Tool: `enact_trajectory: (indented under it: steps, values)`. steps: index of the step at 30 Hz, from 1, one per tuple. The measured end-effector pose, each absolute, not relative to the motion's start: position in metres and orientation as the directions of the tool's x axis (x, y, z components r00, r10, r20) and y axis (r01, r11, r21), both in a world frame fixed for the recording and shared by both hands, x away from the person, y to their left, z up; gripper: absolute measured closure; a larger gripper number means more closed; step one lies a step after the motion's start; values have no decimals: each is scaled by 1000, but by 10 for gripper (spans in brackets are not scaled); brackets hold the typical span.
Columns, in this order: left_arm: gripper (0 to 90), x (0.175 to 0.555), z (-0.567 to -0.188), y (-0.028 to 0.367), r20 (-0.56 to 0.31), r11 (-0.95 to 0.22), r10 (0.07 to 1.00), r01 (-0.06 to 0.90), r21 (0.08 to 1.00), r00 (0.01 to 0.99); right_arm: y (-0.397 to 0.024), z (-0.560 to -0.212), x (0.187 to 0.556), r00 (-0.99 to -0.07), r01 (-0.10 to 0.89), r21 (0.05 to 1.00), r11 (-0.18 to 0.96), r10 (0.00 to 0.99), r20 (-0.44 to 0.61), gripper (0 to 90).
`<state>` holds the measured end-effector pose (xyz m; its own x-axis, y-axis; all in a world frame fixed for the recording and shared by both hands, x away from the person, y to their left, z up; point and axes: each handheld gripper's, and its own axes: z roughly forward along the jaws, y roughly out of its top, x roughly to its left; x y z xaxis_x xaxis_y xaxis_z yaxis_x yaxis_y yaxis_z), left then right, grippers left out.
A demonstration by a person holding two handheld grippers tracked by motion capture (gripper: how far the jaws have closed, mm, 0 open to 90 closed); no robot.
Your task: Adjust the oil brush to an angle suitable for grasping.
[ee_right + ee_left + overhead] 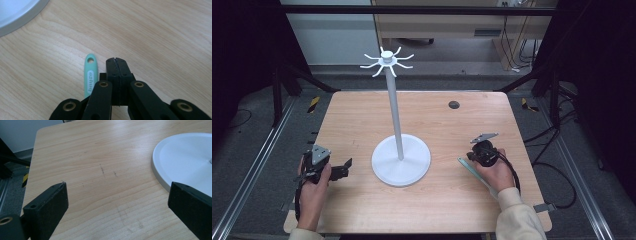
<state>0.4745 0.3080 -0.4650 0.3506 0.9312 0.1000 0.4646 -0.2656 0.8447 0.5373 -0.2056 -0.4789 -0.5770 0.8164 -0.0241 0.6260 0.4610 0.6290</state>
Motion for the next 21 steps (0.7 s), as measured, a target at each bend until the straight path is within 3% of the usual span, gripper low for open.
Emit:
enact_trajectory:
  steps: [13,21]
  values:
    - [25,475,-465,308,103,-270,930,464,844,353,-197,-483,536,-605,640,591,490,796,-5,900]
    - [25,474,-465,307,103,-271,929,467,842,355,-188,-482,529,-675,620,571,538,737,39,900]
